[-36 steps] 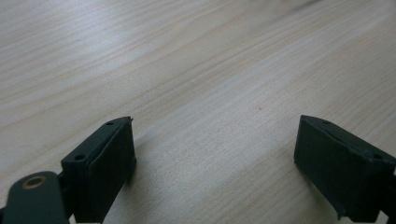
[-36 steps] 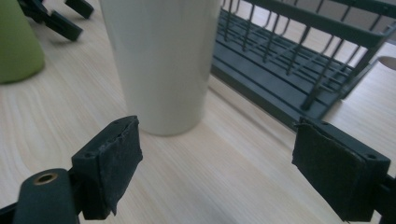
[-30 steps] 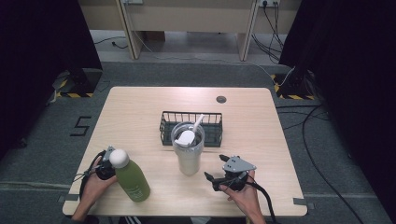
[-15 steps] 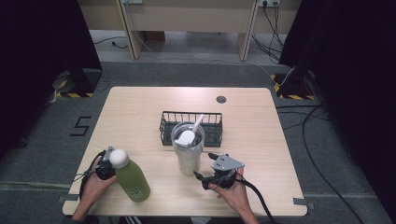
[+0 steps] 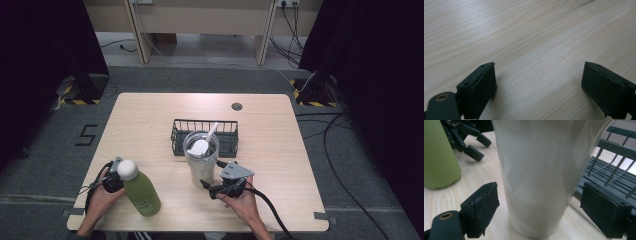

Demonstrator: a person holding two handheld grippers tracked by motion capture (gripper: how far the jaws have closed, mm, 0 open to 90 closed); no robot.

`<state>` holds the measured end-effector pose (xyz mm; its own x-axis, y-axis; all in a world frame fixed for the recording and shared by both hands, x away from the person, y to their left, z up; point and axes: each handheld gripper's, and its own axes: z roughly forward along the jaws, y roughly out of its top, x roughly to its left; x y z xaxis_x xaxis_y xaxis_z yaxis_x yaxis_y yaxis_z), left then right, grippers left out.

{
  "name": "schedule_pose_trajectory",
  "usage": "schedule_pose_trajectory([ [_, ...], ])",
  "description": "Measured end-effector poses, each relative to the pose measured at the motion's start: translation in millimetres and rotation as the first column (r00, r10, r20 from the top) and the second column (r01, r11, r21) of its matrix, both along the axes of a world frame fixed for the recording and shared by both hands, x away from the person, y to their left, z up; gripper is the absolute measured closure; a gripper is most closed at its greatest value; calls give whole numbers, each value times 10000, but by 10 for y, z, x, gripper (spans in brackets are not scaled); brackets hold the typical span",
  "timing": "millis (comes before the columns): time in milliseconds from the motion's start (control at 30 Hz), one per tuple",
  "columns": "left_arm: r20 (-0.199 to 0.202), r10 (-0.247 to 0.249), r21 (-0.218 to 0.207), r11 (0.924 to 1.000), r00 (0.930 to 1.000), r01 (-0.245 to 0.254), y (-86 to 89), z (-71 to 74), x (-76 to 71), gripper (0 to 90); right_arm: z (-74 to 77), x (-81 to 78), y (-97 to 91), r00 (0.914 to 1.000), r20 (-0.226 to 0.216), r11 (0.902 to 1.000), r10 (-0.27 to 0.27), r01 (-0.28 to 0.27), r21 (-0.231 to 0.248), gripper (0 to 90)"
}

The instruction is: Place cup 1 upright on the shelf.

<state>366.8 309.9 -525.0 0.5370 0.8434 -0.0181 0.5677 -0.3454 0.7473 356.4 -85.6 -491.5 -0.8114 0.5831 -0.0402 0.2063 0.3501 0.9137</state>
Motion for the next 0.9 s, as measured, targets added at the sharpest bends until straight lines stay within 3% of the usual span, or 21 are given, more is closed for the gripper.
schedule_pose_trajectory([
  [900,0,-44,8,10000,10000,44,-1,0,1,116,-173,152,197,9987,489,9971,-118,81,758,97],
])
